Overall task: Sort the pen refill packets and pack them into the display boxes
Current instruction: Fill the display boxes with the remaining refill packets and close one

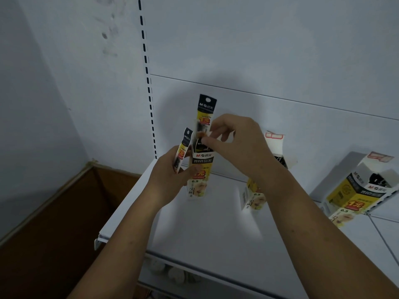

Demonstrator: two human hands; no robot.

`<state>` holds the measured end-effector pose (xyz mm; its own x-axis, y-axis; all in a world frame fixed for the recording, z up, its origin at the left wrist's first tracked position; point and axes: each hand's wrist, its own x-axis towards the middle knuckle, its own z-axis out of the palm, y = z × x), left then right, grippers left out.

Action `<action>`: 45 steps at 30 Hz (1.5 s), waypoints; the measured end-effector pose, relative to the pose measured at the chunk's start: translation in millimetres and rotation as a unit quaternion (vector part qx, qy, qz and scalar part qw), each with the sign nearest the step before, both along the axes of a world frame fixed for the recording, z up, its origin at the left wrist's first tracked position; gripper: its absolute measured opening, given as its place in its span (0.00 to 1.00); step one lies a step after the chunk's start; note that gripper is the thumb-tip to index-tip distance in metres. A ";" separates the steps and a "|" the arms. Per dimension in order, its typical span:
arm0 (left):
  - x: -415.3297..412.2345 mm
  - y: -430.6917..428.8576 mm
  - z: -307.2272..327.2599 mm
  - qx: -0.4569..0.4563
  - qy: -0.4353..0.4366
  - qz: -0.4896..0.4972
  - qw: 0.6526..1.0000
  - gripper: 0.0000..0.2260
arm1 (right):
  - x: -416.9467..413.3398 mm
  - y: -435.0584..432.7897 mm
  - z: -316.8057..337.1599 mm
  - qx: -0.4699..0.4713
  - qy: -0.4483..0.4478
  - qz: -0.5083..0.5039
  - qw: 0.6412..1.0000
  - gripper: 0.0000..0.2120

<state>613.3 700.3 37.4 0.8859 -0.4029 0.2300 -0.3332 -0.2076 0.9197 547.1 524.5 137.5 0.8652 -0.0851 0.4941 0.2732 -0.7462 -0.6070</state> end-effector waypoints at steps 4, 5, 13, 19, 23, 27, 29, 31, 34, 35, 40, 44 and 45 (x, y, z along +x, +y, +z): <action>-2.2 -1.9 0.2 0.001 -0.004 0.000 1.000 0.14 | 0.2 5.6 3.7 -0.011 0.012 0.012 1.000 0.07; -2.4 -1.8 0.2 0.002 -0.004 -0.001 1.000 0.14 | 0.4 5.1 4.3 -0.010 0.017 0.006 1.000 0.08; -1.3 0.3 -1.4 -0.012 -0.007 -0.005 1.000 0.15 | -4.8 5.3 -4.7 0.032 0.010 -0.042 0.999 0.15; -1.5 0.9 -1.5 -0.018 -0.009 -0.011 1.000 0.15 | -7.3 7.1 -9.8 0.071 -0.002 -0.029 0.997 0.11; -1.7 0.7 -2.1 -0.018 -0.006 -0.007 1.000 0.14 | -5.5 7.0 -9.7 0.053 0.030 -0.011 0.998 0.18; -2.1 0.7 -2.7 -0.018 -0.008 -0.010 1.000 0.14 | -2.0 7.3 -7.0 0.007 0.067 0.000 0.998 0.15; -1.8 1.2 -2.4 -0.018 -0.006 -0.010 1.000 0.15 | -0.5 9.4 -5.4 -0.023 0.109 0.009 0.994 0.13; -2.1 1.5 -1.4 -0.016 -0.007 -0.010 1.000 0.15 | 1.4 9.7 -5.8 -0.065 0.141 0.008 0.988 0.08; -3.3 1.5 0.1 -0.021 -0.007 -0.016 1.000 0.14 | 1.8 8.0 -7.4 -0.047 0.161 0.007 0.986 0.04; -3.8 1.6 0.6 -0.023 -0.005 -0.017 1.000 0.14 | 1.7 7.1 -6.9 -0.016 0.155 0.004 0.988 0.03; -6.0 1.4 1.6 -0.029 -0.001 -0.023 0.999 0.15 | 10.6 2.6 7.0 0.053 0.027 -0.066 0.996 0.15; -4.6 1.9 0.7 -0.011 -0.001 -0.018 1.000 0.17 | 36.0 10.4 21.9 0.004 0.072 -0.031 0.997 0.21; -4.6 2.2 0.5 -0.008 0.000 -0.018 1.000 0.17 | 42.0 12.1 23.1 -0.009 0.071 -0.017 0.997 0.16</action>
<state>608.8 702.5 37.9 0.8707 -0.4306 0.2376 -0.3410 -0.1805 0.9226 589.1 536.5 160.6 0.9230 -0.1083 0.3693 0.1597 -0.7653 -0.6236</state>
